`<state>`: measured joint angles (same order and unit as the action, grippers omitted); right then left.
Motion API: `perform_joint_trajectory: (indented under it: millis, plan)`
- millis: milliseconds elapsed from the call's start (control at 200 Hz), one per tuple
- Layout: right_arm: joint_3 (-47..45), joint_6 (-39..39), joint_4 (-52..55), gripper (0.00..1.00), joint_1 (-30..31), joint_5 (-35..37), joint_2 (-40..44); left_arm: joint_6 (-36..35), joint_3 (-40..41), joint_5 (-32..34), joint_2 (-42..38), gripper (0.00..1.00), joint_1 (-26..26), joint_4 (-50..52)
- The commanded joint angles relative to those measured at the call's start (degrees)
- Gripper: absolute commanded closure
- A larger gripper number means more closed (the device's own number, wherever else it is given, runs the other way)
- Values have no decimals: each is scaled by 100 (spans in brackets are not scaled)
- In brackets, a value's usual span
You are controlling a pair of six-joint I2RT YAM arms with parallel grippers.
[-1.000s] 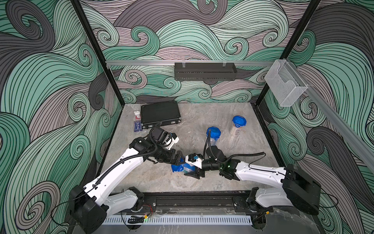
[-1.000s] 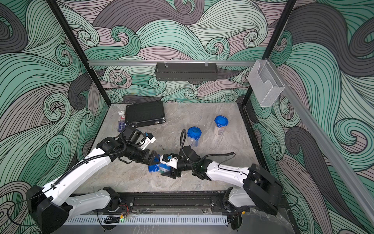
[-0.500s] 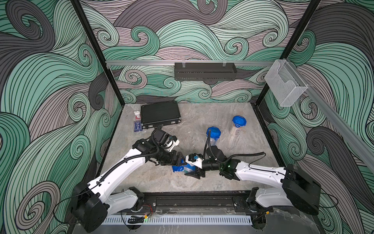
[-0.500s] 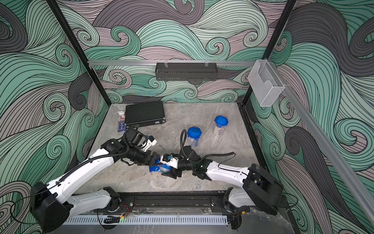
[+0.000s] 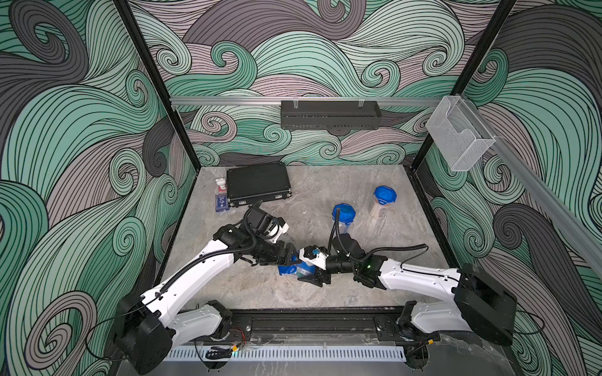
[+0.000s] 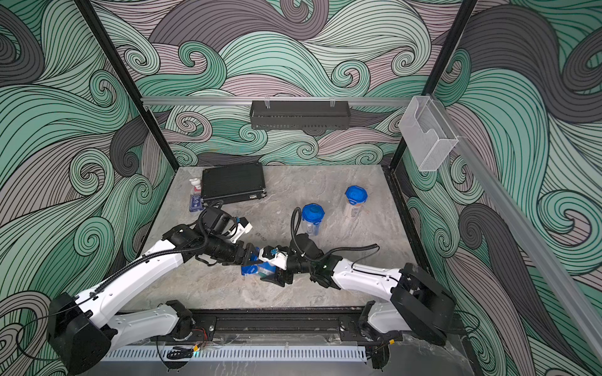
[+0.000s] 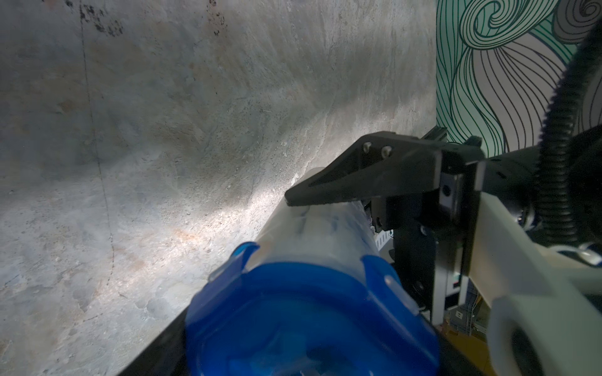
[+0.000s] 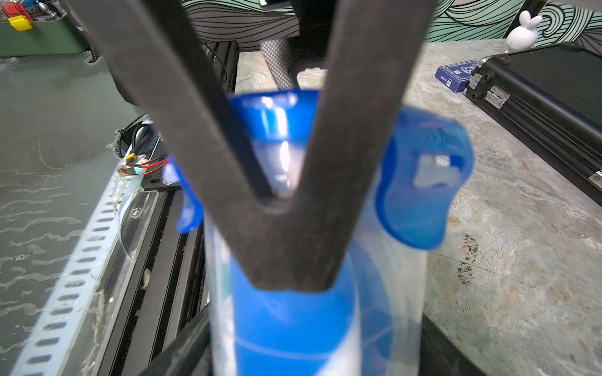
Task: Take out toiletry kits
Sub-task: Place the container at the center of the board.
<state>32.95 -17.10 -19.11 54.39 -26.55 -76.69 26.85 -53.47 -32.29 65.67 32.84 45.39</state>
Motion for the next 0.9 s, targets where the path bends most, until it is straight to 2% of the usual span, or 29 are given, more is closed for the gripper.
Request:
perform_joint_trajectory:
  millis: [0,115,235,390,470,620,796,896]
  plan:
    - [91,38,-803,31,-24,29,227,208,-232,240,8,70,12,96]
    - [78,67,-831,19,-44,97,268,141,-259,388,-1,77,3,111]
    - [46,97,-804,8,-43,217,312,104,-394,901,16,81,-6,234]
    - [-32,109,-682,2,-51,343,412,-267,-838,1704,212,87,-100,616]
    - [-185,115,-750,1,-51,480,566,-441,-1107,1889,475,88,-144,776]
    - [-482,234,-875,1,-103,741,971,-829,-1916,2340,1352,89,-154,1115]
    - [-874,489,-838,1,-165,971,1652,-1120,-3715,2797,3001,92,-182,2453]
    - [-1120,631,-831,1,-188,1026,1999,-1264,-4282,2906,3580,95,-173,2727]
